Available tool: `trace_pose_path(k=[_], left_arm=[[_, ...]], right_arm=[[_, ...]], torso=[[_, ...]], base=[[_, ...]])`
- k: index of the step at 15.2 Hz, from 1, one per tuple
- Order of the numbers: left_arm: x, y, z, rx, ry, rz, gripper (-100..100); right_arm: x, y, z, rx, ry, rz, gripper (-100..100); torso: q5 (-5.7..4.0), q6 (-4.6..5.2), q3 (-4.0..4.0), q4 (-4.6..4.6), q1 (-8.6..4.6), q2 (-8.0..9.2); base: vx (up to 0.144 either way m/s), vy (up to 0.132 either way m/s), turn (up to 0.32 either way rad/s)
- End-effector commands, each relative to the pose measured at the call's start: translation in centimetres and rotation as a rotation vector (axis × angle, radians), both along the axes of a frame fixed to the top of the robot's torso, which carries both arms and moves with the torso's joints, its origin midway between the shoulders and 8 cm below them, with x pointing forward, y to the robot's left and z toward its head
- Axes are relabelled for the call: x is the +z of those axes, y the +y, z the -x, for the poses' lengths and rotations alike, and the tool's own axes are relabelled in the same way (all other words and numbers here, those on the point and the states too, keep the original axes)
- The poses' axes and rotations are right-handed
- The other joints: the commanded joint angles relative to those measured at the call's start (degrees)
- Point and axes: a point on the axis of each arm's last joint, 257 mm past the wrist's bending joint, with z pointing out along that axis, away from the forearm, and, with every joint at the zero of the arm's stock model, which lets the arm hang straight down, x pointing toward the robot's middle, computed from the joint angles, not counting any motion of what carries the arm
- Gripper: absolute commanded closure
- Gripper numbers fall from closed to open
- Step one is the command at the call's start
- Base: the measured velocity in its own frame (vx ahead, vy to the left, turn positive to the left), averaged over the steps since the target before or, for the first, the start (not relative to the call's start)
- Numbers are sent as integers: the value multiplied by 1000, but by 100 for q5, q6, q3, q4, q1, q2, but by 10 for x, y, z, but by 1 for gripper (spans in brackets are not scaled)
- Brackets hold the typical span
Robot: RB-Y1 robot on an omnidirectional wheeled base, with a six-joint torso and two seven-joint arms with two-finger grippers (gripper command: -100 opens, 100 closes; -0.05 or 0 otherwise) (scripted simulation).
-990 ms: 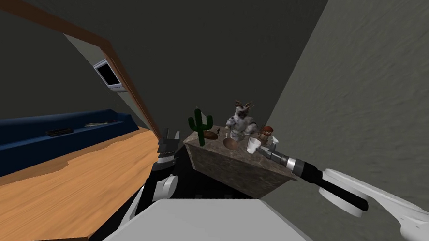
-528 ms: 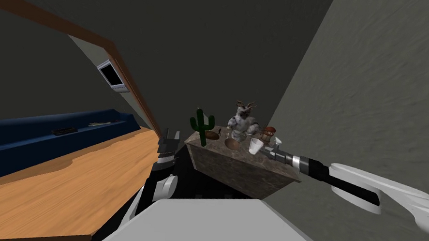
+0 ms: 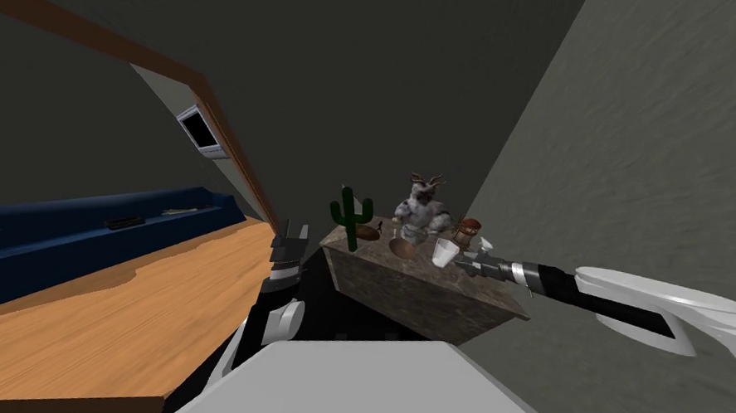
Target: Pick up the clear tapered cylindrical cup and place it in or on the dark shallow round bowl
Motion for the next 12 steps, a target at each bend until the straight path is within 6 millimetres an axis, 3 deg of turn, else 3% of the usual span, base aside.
trace_pose_path(k=[1,2,4,5,7,8,12], left_arm=[[0,0,0,0,0,0,0],[0,0,0,0,0,0,0],[0,0,0,0,0,0,0],[0,0,0,0,0,0,0],[0,0,0,0,0,0,0],[0,0,0,0,0,0,0],[0,0,0,0,0,0,0]], right_arm=[[4,-4,-2,27,16,48,-100],[-2,-18,5,33,41,98,-100],[4,-17,0,58,50,129,-100],[-1,-31,7,69,78,179,-100],[3,-30,3,91,85,205,-100],[-1,-43,10,106,116,255,-100],[3,-52,9,160,160,344,-100]], torso=[[0,0,0,0,0,0],[0,0,0,0,-1,0],[1,0,-1,0,2,-2],[0,0,-1,0,0,-1],[0,0,-2,-1,0,-3],[0,0,-1,-1,-2,-2],[-1,-1,-2,-1,-2,-3]], base=[[18,34,9],[23,40,41],[23,39,26],[27,37,44],[25,32,31],[31,35,52],[26,35,37]])
